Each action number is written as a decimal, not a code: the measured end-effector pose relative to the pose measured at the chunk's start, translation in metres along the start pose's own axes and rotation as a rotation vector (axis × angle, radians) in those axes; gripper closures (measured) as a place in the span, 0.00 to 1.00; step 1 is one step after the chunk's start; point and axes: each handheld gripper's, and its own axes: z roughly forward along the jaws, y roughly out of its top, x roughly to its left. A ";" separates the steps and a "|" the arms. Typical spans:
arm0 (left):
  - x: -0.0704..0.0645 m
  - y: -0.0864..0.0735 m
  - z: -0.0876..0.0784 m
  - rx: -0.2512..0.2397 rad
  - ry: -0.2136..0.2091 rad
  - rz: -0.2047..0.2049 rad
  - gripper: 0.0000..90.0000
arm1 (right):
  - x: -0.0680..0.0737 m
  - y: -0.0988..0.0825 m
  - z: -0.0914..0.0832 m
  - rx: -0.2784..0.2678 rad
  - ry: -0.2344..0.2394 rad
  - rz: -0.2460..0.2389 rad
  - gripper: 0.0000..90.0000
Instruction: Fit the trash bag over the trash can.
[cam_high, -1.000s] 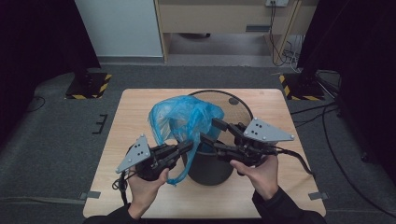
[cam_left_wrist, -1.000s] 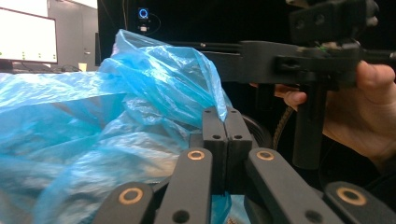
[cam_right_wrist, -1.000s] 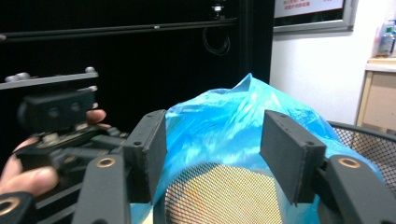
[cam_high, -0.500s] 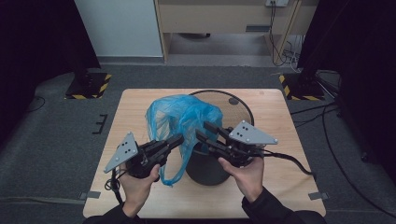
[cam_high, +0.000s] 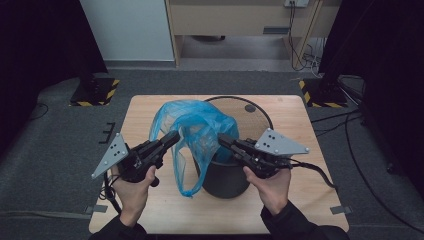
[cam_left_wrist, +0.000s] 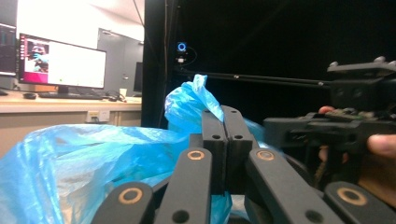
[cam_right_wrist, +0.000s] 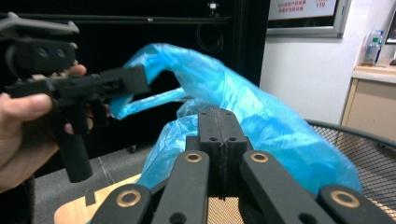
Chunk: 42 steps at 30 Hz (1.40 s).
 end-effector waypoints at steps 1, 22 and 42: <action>0.001 0.000 0.000 0.003 0.008 0.001 0.99 | -0.001 0.002 -0.004 -0.001 0.009 0.000 1.00; 0.019 0.009 0.031 0.040 0.023 0.030 0.99 | -0.046 -0.004 -0.065 -0.019 -0.040 0.099 0.83; 0.009 0.034 0.088 0.081 -0.035 0.136 0.98 | -0.054 0.049 0.007 -0.057 0.048 -0.024 0.42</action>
